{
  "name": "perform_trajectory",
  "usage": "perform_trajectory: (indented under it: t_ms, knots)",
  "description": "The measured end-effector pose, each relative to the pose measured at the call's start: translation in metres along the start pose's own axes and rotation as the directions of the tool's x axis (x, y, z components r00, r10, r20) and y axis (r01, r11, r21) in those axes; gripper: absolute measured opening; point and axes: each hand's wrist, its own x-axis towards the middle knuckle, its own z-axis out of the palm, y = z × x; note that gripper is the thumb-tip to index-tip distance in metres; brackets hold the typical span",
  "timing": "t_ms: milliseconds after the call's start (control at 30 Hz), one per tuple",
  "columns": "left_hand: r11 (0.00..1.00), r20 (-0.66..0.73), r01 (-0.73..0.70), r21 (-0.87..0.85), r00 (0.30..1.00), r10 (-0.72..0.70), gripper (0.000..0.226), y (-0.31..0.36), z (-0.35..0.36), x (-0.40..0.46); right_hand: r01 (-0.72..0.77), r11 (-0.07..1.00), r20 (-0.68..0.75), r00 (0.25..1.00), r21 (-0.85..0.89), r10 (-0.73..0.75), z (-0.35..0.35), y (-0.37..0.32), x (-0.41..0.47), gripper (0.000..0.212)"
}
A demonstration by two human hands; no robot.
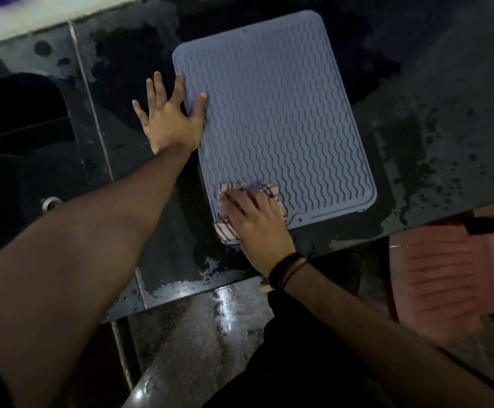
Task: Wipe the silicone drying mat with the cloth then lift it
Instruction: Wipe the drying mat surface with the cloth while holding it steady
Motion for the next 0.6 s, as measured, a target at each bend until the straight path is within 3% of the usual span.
perform_trajectory:
  t_ms: [200,300,433,600]
  knots:
    - [1.000,0.022,0.004,0.001,1.000,-0.004,0.078,0.002,-0.004,-0.003,0.081,0.996,0.092,0.992,0.027,-0.083,-0.015,0.022,-0.054,0.061]
    - [1.000,0.025,-0.005,-0.005,1.000,0.005,0.085,0.004,-0.007,-0.004,-0.013,0.997,-0.038,0.999,0.070,0.015,-0.032,0.039,-0.049,0.057]
    - [1.000,0.031,0.005,0.019,0.999,-0.005,0.088,0.005,-0.008,-0.005,-0.208,0.976,-0.211,0.953,0.065,0.217,-0.045,0.067,-0.011,0.057]
    - [1.000,0.023,-0.001,0.014,1.000,0.001,0.087,0.006,-0.007,-0.005,-0.215,0.977,-0.082,0.974,-0.010,0.213,-0.028,0.077,0.000,0.063]
